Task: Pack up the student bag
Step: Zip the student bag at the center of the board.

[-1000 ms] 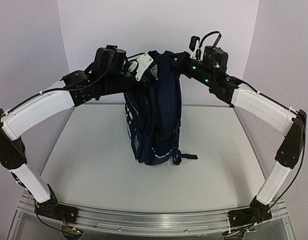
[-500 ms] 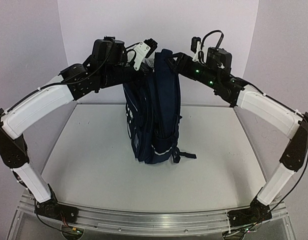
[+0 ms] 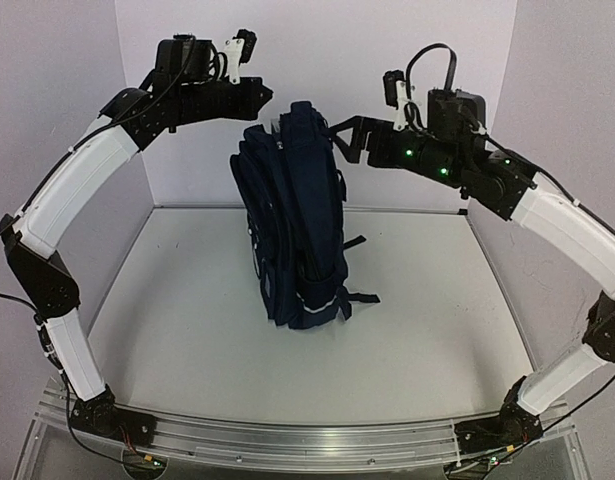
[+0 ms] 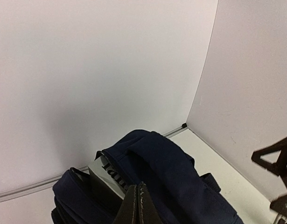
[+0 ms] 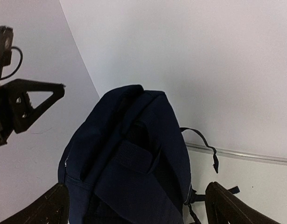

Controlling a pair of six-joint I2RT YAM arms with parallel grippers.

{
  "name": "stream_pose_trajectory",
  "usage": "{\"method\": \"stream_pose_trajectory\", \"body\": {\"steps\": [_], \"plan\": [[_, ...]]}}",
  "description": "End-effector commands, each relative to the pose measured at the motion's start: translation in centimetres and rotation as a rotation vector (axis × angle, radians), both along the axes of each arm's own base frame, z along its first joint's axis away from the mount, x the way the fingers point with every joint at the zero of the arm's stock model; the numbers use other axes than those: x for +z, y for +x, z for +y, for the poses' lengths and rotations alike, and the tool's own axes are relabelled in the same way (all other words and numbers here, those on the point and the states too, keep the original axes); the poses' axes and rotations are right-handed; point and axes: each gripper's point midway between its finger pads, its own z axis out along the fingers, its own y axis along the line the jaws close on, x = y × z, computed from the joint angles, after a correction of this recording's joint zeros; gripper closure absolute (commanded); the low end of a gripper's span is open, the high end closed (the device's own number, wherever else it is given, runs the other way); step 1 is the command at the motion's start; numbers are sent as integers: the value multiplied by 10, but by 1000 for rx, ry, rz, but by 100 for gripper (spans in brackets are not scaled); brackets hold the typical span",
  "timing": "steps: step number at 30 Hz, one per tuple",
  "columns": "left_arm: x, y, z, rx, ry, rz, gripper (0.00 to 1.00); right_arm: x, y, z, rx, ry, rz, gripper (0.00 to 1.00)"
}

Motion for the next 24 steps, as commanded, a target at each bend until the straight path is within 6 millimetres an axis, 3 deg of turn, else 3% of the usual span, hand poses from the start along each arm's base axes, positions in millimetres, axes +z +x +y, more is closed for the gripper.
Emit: {"method": "stream_pose_trajectory", "body": {"steps": [1,3,7,9,12,17,19,24], "plan": [[9,-14,-7,-67,-121,76,100,-25,-18,17,18,-127,39,2],[10,-21,-10,-107,-148,96,98,-33,-22,26,38,-134,60,2],[12,-31,-7,-147,-188,142,64,-41,-26,32,56,-138,76,2],[8,-30,0,-148,-224,194,58,-48,-24,35,59,-152,83,2],[-6,-12,16,-151,-316,341,53,-60,-19,42,63,-178,90,6],[-11,2,13,-160,-339,422,52,-69,-12,52,61,-183,104,30],[-14,6,15,-158,-345,441,51,-72,-12,51,59,-180,109,45],[-15,2,5,-248,-350,447,51,-81,-10,42,14,-189,126,74]]}}
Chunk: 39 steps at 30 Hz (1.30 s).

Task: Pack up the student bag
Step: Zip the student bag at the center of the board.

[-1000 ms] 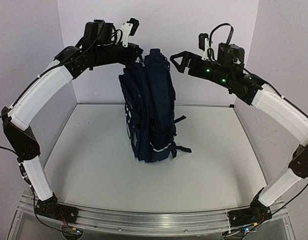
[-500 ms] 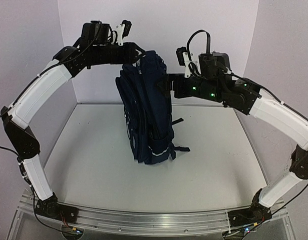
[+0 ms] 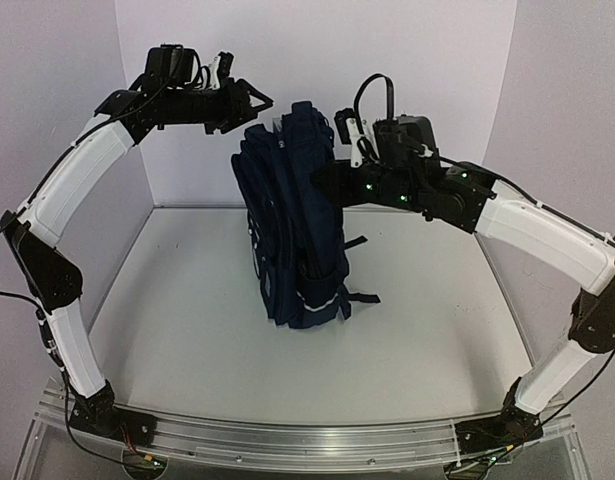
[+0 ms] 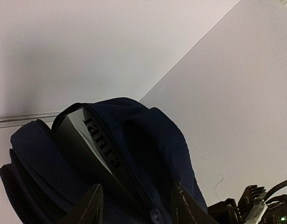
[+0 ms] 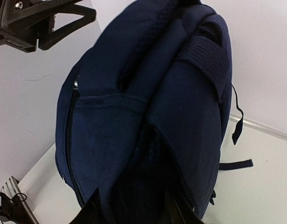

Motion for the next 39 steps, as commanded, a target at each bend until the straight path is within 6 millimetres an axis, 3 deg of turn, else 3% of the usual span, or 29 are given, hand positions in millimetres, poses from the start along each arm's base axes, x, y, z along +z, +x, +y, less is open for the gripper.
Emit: {"method": "stream_pose_trajectory", "body": {"steps": [1,4,10,21,39], "plan": [[11,-13,-15,-123,-56,7,51,-9,6,-14,-72,-23,4,76],[-2,-13,-24,-168,-47,51,49,-9,5,-19,-89,-22,5,85],[-19,-7,-33,-202,-31,100,49,-11,2,-26,-103,-17,9,86],[-22,-13,-47,-304,-58,109,64,-19,4,-20,-87,-23,19,92],[-19,-29,-48,-372,-91,121,75,-29,9,-9,-75,-26,34,95]]}}
